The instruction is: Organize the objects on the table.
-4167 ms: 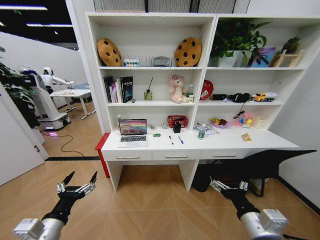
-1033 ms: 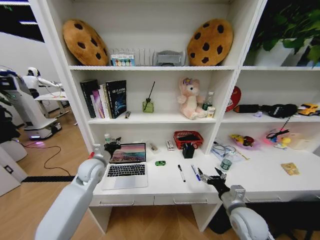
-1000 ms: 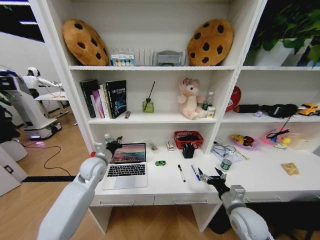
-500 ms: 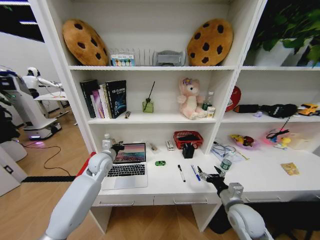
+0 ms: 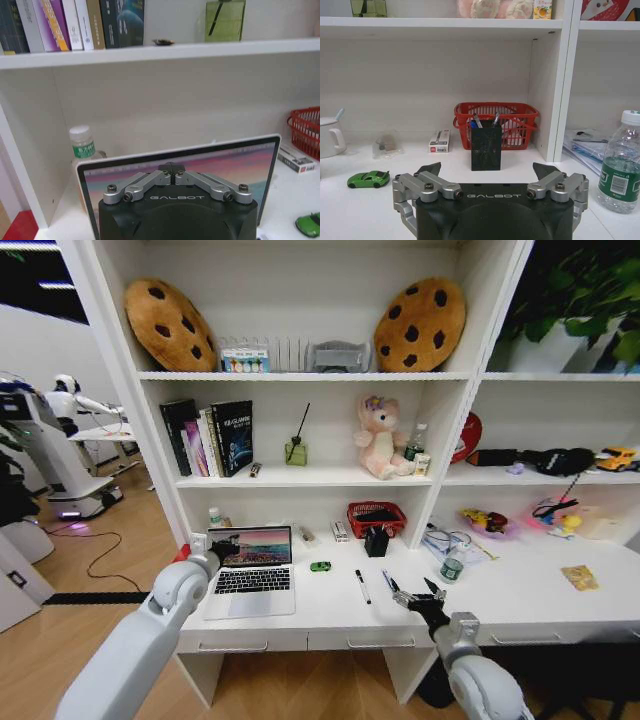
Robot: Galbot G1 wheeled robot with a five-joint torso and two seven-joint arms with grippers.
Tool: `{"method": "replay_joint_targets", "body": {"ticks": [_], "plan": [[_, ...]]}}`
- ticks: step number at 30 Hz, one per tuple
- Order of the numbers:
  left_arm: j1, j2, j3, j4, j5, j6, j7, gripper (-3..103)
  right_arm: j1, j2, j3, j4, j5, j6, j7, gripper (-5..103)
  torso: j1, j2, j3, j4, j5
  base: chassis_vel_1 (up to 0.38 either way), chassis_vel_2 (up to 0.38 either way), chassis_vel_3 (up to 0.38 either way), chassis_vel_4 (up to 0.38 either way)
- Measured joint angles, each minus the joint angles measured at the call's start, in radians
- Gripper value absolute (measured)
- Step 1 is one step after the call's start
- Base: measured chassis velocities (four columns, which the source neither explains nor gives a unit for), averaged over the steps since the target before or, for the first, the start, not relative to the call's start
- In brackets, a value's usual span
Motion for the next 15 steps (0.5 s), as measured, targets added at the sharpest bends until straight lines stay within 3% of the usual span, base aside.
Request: {"method": "replay_joint_targets", "body": {"ticks": [11, 15], "plan": [[-0.236, -0.057, 0.142, 0.172, -0.009, -0.009, 0.017, 0, -0.01, 0.012, 0.006, -0.012, -0.013, 0.003, -0.001, 100, 0.0, 0.0, 0.0, -0.0008, 0.0003, 0.0, 0.0, 0.0, 0.0], [-0.272, -0.071, 0.172, 0.228, -0.031, 0.024, -0.001, 0, -0.005, 0.033, 0.005, -0.023, -0.021, 0.009, -0.001, 100, 0.0, 0.0, 0.0, -0.0004, 0.0002, 0.0, 0.0, 0.0, 0.0]]}}
